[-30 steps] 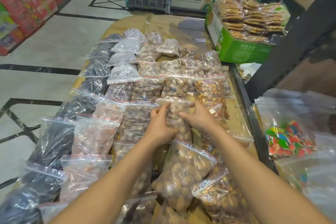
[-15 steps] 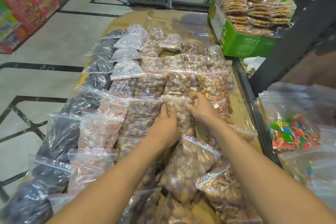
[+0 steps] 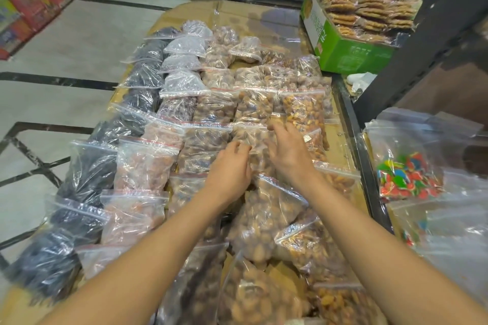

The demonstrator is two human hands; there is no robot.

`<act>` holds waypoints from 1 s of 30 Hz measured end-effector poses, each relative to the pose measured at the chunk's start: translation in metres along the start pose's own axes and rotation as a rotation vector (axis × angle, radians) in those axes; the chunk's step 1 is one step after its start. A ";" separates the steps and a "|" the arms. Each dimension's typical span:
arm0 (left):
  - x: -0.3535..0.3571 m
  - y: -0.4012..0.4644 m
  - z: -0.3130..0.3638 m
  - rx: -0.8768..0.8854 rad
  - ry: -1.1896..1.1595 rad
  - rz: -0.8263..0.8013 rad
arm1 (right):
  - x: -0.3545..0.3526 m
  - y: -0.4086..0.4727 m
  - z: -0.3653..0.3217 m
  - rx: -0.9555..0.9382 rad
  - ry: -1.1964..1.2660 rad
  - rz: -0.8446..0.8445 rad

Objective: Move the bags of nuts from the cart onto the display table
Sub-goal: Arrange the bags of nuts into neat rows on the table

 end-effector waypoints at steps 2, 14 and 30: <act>0.010 -0.029 0.001 -0.017 -0.105 0.016 | -0.011 -0.038 -0.003 0.027 0.018 0.040; 0.053 -0.089 0.001 -0.235 -0.364 -0.103 | 0.011 -0.130 0.009 0.463 0.085 -0.333; 0.053 -0.116 -0.011 -0.289 -0.462 0.027 | 0.049 -0.138 0.009 0.827 0.930 -0.149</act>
Point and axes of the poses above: each hand's wrist, its own y-axis towards the middle knuckle, its own x-axis out of the palm, z = x × y, the point moved 9 cm from there along y, towards the middle knuckle, and after that the axes turned 6 degrees about -z, right-handed, at the moved point
